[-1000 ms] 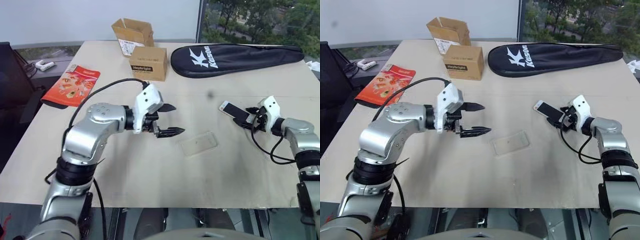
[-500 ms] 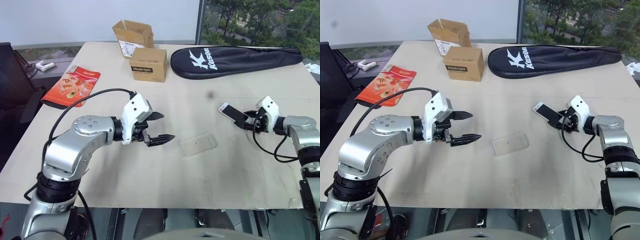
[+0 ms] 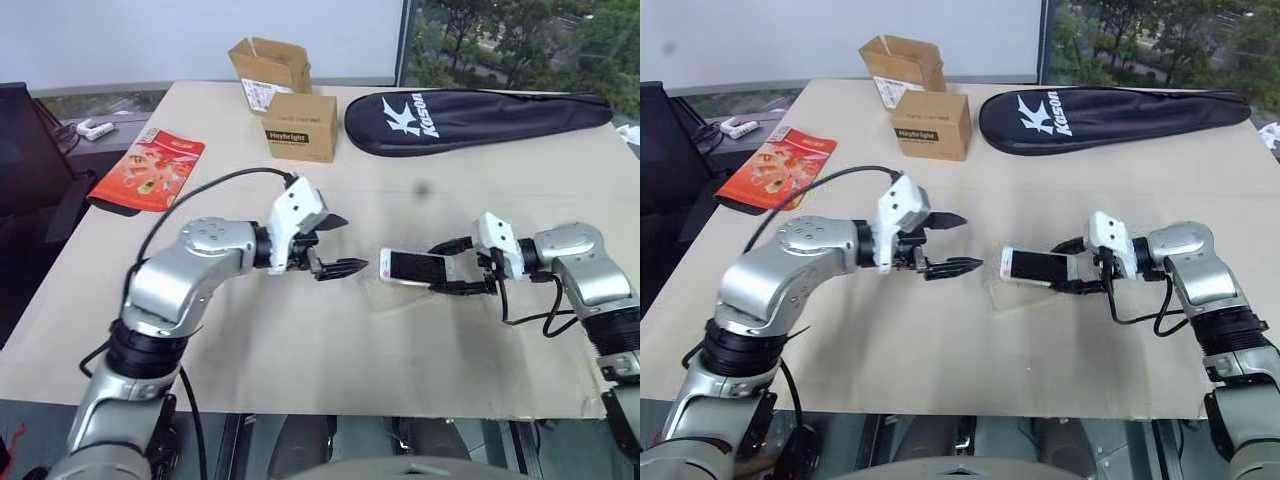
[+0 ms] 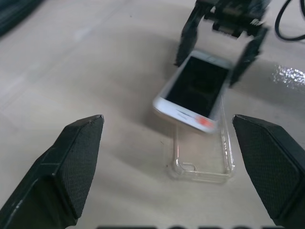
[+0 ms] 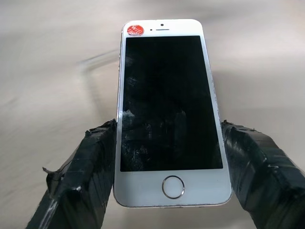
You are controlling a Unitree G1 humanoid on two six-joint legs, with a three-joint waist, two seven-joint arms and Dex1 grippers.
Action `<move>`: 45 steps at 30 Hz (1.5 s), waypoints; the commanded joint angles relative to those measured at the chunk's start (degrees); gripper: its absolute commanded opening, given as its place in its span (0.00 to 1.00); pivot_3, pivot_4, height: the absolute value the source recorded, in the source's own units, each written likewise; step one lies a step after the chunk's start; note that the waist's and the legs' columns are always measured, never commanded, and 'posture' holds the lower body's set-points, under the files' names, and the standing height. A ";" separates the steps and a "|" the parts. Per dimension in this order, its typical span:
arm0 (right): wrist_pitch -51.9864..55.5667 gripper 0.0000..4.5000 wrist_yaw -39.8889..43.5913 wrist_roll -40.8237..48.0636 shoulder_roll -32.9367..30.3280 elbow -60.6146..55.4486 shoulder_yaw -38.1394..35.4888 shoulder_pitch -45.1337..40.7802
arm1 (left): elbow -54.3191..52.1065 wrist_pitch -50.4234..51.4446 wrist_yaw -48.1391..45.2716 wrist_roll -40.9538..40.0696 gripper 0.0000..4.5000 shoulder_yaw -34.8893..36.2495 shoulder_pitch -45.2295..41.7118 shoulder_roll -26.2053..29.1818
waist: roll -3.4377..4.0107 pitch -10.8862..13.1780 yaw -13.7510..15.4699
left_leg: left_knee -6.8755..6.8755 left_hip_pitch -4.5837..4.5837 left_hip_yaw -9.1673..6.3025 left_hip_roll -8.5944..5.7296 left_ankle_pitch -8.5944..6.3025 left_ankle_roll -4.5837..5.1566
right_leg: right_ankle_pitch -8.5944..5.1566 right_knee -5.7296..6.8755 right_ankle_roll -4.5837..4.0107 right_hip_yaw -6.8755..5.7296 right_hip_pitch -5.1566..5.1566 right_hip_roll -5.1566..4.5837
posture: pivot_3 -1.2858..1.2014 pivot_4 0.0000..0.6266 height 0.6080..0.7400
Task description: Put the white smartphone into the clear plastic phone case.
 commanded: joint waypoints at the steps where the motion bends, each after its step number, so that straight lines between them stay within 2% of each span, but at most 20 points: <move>1: -4.19 0.66 3.12 -1.08 -1.24 -0.74 1.32 -1.16 | 0.78 -3.28 -0.13 2.12 1.00 -2.43 -1.62 -0.85 | -0.02 0.07 -0.06 | 0.00 0.00 0.00 0.00 0.00 0.00 | 0.00 0.00 0.00 0.00 0.00 0.00 | 0.52 0.24 0.94; 4: -10.60 0.66 3.54 -5.00 -1.25 5.40 3.74 -4.41 | 3.29 -4.82 -0.06 4.36 1.00 -5.93 -2.31 -2.79 | 0.00 0.11 -0.17 | 0.00 -0.02 0.00 0.00 0.00 0.00 | 0.00 0.02 0.00 0.00 -0.03 0.01 | 0.52 0.24 0.94; 7: -14.68 0.66 4.33 -6.59 -0.56 10.59 5.28 -7.68 | 4.86 -6.92 -0.14 7.38 0.86 -9.79 -2.53 -4.42 | -0.02 0.13 -0.22 | 0.00 0.01 0.08 0.00 0.00 0.00 | 0.00 0.03 -0.01 0.06 -0.03 0.01 | 0.52 0.24 0.94; 10: -16.81 0.66 5.03 -6.91 0.13 13.82 6.16 -9.92 | 5.30 -8.28 -0.71 9.05 0.59 -12.50 -2.54 -5.50 | -0.04 0.15 -0.20 | 0.00 0.01 0.05 0.00 0.00 0.00 | 0.00 0.04 -0.01 0.05 -0.04 0.02 | 0.52 0.24 0.94; 13: -18.93 0.66 6.08 -7.21 0.59 16.33 7.15 -11.54 | 6.87 -9.10 -0.58 10.29 0.27 -14.08 -2.94 -7.28 | -0.04 0.15 -0.15 | 0.00 0.01 0.03 0.01 0.01 0.00 | 0.00 0.04 -0.01 0.03 -0.04 0.02 | 0.52 0.24 0.94; 14: -19.65 0.66 6.51 -7.42 0.81 17.16 7.58 -12.13 | 7.99 -9.88 -0.67 11.06 0.20 -14.71 -3.22 -7.83 | -0.04 0.15 -0.15 | 0.00 0.01 0.03 0.01 0.01 0.00 | 0.00 0.04 -0.01 0.03 -0.04 0.02 | 0.52 0.24 0.94; 15: -20.27 0.66 6.93 -7.60 0.98 17.84 7.98 -12.61 | 8.92 -10.53 -0.80 11.65 0.07 -15.19 -3.43 -8.25 | -0.04 0.15 -0.15 | 0.00 0.01 0.04 0.01 0.01 0.00 | 0.00 0.04 -0.01 0.03 -0.04 0.01 | 0.52 0.24 0.94; 16: -20.83 0.66 7.12 -7.84 1.17 18.55 8.46 -13.08 | 9.83 -11.11 -0.96 12.05 0.02 -15.47 -3.59 -8.71 | -0.03 0.15 -0.16 | 0.01 0.01 0.05 0.01 0.01 0.00 | 0.00 0.04 -0.01 0.04 -0.04 0.01 | 0.52 0.24 0.94; 24: -26.38 0.66 8.78 -8.56 2.01 21.35 11.23 -15.27 | 12.40 -11.30 -1.35 12.78 0.02 -14.41 -3.71 -10.93 | -0.03 0.15 -0.23 | 0.02 0.05 0.04 0.02 0.01 0.00 | 0.00 0.12 -0.01 0.05 -0.03 0.01 | 0.52 0.24 0.94; 30: -27.82 0.66 9.33 -8.24 1.77 19.21 12.88 -14.56 | 13.96 -10.04 -2.01 14.35 0.02 -17.40 -2.17 -11.62 | -0.03 0.14 -0.19 | 0.02 0.05 0.05 0.02 0.01 0.00 | 0.00 0.12 -0.01 0.05 -0.03 0.00 | 0.52 0.24 0.94; 36: -27.05 0.66 8.86 -7.30 0.80 16.12 13.08 -13.54 | 11.73 -6.04 -4.12 14.32 0.02 -20.18 -0.21 -9.97 | -0.02 0.13 -0.20 | 0.04 0.10 0.03 0.02 0.01 0.00 | 0.00 0.16 -0.02 0.05 -0.01 0.01 | 0.52 0.24 0.94; 39: -23.66 0.66 8.28 -4.84 0.57 12.90 11.63 -13.27 | 10.26 -4.14 -4.57 14.06 0.02 -20.80 0.91 -9.21 | -0.02 0.13 -0.21 | 0.04 0.10 0.03 0.03 0.01 0.00 | 0.00 0.16 -0.02 0.05 0.00 0.01 | 0.52 0.24 0.94; 45: -9.55 0.66 6.10 1.04 0.11 8.40 7.95 -15.60 | 10.73 -3.74 -4.54 14.68 0.02 -21.18 1.69 -8.63 | -0.02 0.13 -0.25 | 0.04 0.13 -0.01 0.07 0.01 0.00 | 0.00 0.21 -0.02 0.03 0.00 0.03 | 0.52 0.24 0.94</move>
